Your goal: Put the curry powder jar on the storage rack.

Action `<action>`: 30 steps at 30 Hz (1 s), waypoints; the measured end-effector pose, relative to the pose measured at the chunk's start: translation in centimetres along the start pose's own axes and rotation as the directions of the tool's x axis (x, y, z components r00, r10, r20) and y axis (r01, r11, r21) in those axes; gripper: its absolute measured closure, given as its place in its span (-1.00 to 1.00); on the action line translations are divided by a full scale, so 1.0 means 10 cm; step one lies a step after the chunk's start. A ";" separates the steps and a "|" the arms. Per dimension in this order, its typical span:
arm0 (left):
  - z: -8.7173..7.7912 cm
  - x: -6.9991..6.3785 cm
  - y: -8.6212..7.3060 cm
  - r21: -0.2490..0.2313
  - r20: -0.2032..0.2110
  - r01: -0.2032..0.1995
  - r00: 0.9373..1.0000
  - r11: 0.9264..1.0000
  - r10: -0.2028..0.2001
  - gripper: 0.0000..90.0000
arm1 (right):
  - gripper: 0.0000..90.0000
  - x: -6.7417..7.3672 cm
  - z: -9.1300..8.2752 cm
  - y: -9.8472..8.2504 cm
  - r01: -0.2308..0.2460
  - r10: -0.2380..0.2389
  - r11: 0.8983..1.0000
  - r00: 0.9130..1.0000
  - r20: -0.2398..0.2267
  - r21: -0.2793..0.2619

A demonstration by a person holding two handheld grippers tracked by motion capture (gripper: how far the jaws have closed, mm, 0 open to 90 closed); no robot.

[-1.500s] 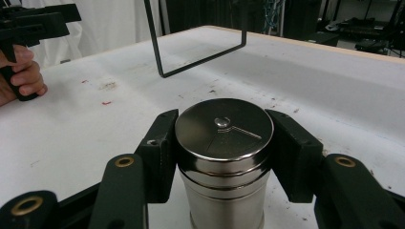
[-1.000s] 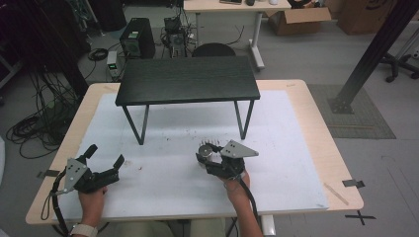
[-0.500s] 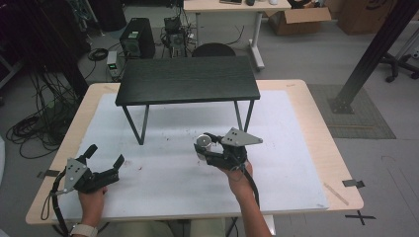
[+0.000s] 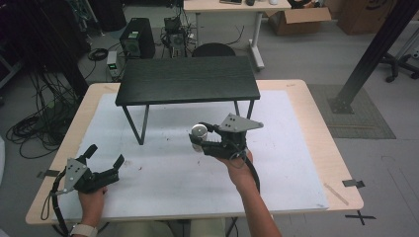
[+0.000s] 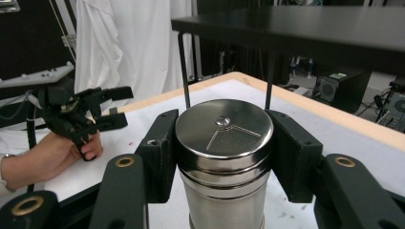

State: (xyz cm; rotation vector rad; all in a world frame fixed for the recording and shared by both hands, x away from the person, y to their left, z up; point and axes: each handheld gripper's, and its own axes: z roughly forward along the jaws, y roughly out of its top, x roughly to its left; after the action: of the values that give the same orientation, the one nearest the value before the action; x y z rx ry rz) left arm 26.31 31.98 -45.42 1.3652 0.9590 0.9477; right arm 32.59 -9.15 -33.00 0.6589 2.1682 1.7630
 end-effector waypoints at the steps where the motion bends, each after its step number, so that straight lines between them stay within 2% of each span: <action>1: 0.00 0.00 0.00 0.000 0.000 0.000 1.000 1.000 0.000 -0.99 | 0.07 0.00 0.00 0.03 -0.001 0.001 1.000 1.000 -0.004 -0.001; 17: 0.00 0.00 0.00 0.002 0.000 0.001 1.000 1.000 -0.001 -0.99 | 0.07 -0.04 0.05 0.52 -0.007 0.007 1.000 0.998 -0.060 -0.009; 30: 0.00 0.00 0.00 0.002 0.000 0.002 1.000 1.000 -0.002 -0.99 | 0.07 -0.08 0.10 0.81 -0.008 0.006 1.000 0.995 -0.096 -0.020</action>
State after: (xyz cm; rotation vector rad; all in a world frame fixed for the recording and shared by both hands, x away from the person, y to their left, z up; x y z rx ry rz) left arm 26.33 31.98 -45.41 1.3661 0.9611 0.9451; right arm 35.16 -7.40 -25.45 0.5888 2.2096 1.8532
